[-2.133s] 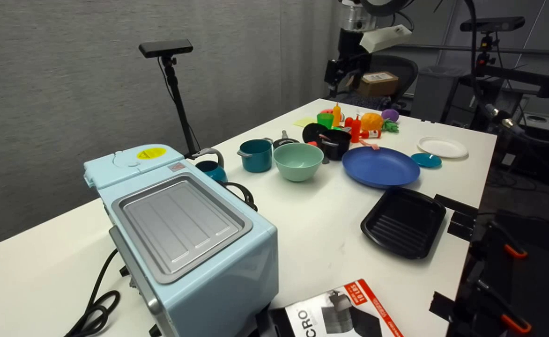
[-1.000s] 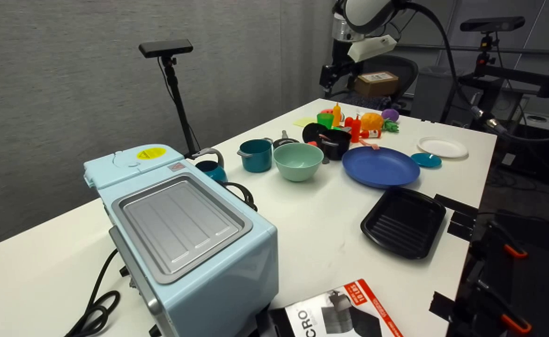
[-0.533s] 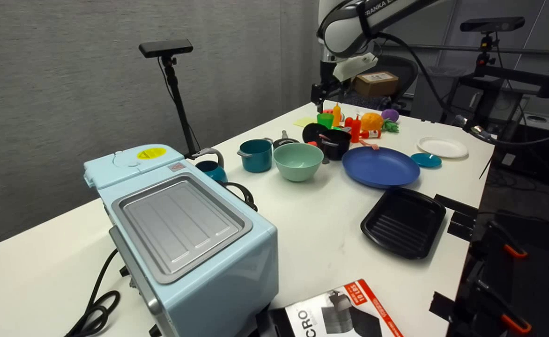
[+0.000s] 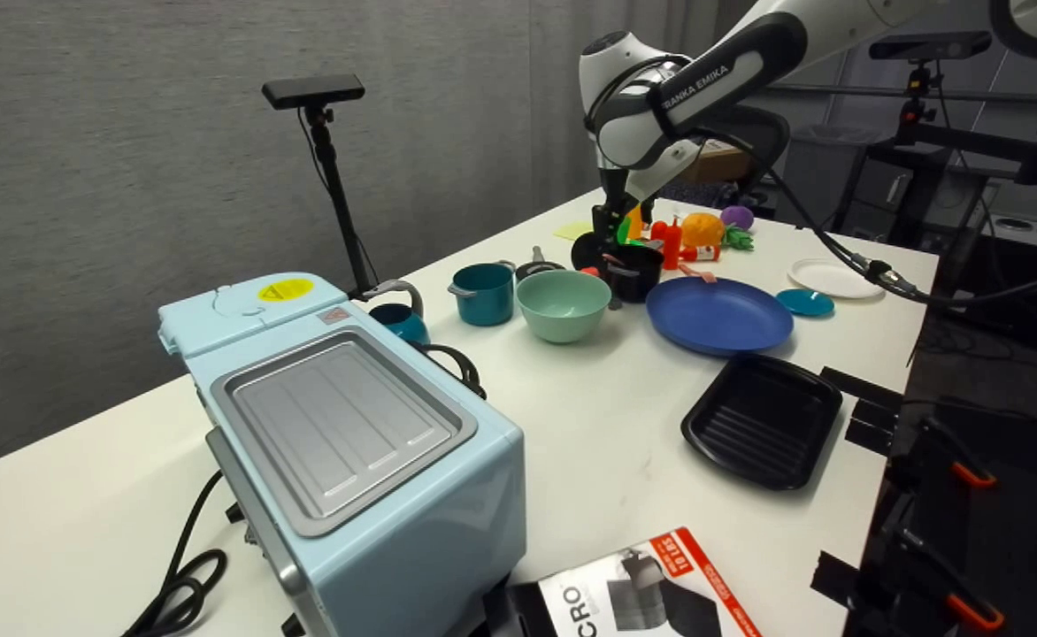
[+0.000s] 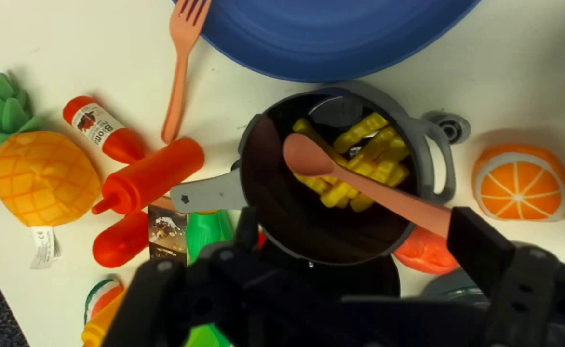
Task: Pick up the spoon from the pot and put it on the plate
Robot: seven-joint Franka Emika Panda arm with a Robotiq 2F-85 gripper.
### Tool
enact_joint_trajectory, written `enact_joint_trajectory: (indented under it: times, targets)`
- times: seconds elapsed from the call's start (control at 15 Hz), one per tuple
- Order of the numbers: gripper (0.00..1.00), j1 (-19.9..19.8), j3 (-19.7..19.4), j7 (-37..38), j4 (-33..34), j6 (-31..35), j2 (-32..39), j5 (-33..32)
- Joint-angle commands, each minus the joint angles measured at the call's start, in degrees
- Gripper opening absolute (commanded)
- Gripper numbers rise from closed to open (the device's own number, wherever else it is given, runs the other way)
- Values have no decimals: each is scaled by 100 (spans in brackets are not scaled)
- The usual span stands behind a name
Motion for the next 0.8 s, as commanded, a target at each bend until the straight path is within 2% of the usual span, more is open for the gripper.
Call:
enact_joint_trajectory:
  times: [0.0,0.4,0.73]
  targets:
    - [100,14,-22,-213,232,-149,244,-27]
    - [100,-133,260,-483,298,-149,128,526]
    - [100,-25,168,-359,492,91,224,470]
